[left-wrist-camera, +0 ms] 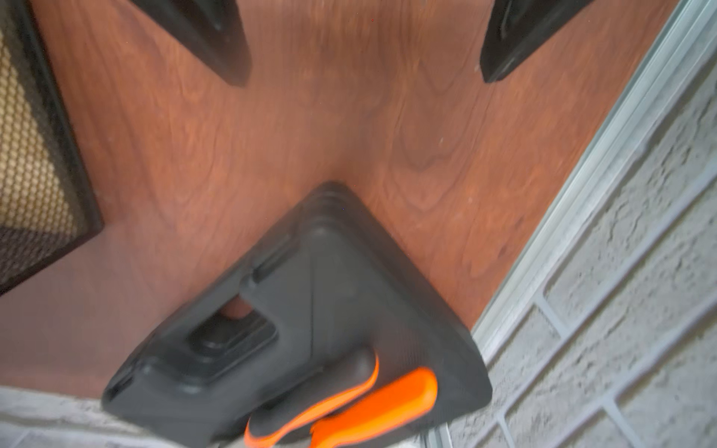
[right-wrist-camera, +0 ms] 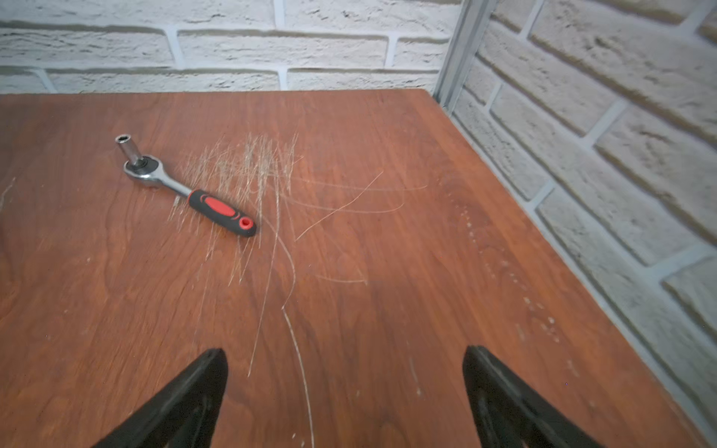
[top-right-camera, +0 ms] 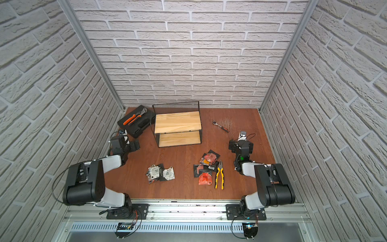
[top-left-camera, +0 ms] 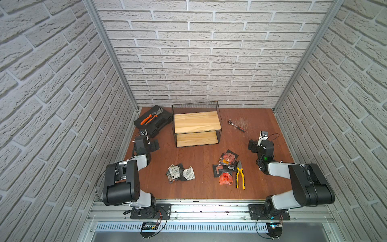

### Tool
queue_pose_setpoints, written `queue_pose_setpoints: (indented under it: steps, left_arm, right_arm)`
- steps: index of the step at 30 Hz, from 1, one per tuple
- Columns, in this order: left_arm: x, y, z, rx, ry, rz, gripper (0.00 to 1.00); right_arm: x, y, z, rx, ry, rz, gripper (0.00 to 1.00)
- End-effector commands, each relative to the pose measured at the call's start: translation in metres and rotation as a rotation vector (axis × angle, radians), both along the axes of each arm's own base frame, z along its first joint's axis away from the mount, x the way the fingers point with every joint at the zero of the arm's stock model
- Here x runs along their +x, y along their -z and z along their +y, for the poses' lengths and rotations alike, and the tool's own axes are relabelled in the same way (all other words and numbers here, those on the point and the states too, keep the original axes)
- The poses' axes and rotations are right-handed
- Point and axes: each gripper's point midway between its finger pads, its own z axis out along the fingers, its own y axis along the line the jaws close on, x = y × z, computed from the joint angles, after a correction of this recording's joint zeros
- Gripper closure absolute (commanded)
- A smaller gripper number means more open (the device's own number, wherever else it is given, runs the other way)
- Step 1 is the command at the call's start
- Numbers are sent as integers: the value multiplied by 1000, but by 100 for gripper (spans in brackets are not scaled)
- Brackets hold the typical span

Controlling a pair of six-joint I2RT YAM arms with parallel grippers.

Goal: Remove the tea bags from the shelf
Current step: Reset both arms

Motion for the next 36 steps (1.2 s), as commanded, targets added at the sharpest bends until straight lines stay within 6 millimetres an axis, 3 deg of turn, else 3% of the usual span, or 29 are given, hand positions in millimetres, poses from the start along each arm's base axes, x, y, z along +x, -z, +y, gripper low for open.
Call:
queue_pose_setpoints:
  steps: [1, 3, 5, 7, 8, 36]
  left_arm:
    - [7, -23, -7, 58, 49, -149, 2]
    - [1, -26, -18, 124, 69, -210, 2]
    - [-3, -17, -29, 170, 98, -261, 2]
    - [3, -15, -35, 162, 136, -215, 2]
    - [11, -11, -34, 164, 138, -193, 2]
    - [8, -11, -34, 153, 144, -191, 2]
  right_arm:
    - [5, -20, 6, 7, -39, -104, 1]
    - [6, -23, 1, 3, -8, -138, 1]
    - [5, -20, 1, 6, -5, -109, 1]
    - [10, -20, 4, -8, -17, -97, 1]
    - [10, -19, 4, -14, -17, -81, 1]
    - [10, -20, 5, -15, -18, -88, 1]
